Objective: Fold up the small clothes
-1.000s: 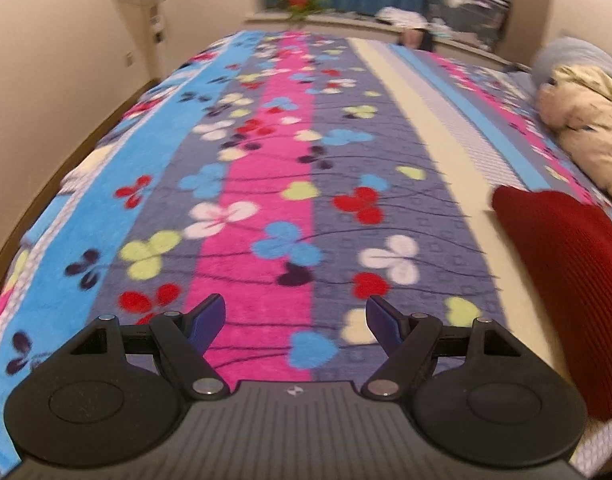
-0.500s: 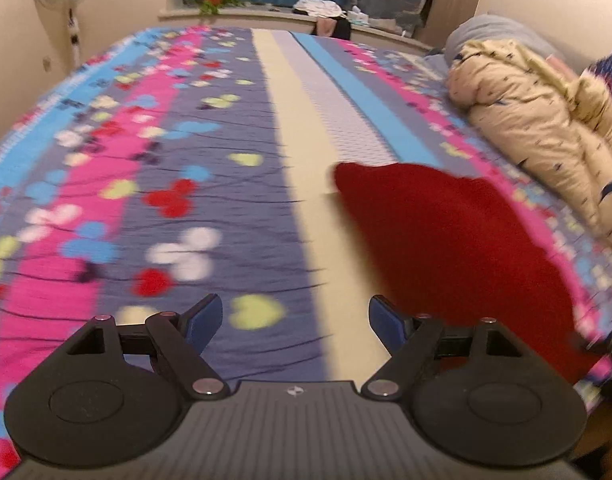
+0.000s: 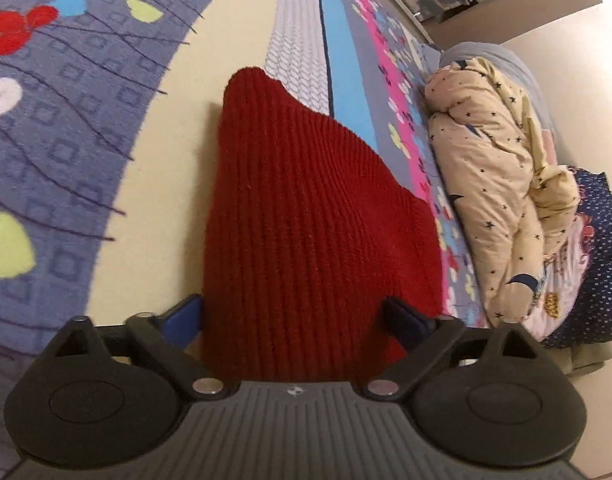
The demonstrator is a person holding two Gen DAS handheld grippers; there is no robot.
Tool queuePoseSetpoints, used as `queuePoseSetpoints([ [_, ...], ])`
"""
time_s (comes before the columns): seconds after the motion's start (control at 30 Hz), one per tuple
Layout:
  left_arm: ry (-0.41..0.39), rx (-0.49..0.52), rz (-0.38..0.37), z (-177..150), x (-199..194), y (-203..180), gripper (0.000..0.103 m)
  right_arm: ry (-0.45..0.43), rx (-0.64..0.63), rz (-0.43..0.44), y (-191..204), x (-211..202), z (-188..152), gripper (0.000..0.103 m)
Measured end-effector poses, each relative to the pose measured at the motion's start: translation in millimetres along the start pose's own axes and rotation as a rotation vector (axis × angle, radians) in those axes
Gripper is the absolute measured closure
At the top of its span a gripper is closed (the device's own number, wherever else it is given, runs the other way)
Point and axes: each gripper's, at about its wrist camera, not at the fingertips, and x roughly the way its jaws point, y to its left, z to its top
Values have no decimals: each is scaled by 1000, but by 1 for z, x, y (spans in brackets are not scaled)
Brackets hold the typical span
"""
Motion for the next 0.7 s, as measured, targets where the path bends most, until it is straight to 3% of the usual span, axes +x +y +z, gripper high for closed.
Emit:
queuePoseSetpoints([
  [0.13,-7,-37,19,2,16,1,6,-2,-19,1,3,1,-1,82],
  [0.3,-43,29,30,2,0,-5,36,-64,-111,-24,21,-7,-7,87],
  [0.4,-49,31,3,4,-16,-6,43,-108,-123,-17,31,-13,-10,88],
  [0.57,-109,123,30,12,-65,-11,44,-133,-141,73,58,-16,-17,88],
  [0.7,-174,150,85,31,-120,8,44,-89,-195,221,93,-10,-34,88],
])
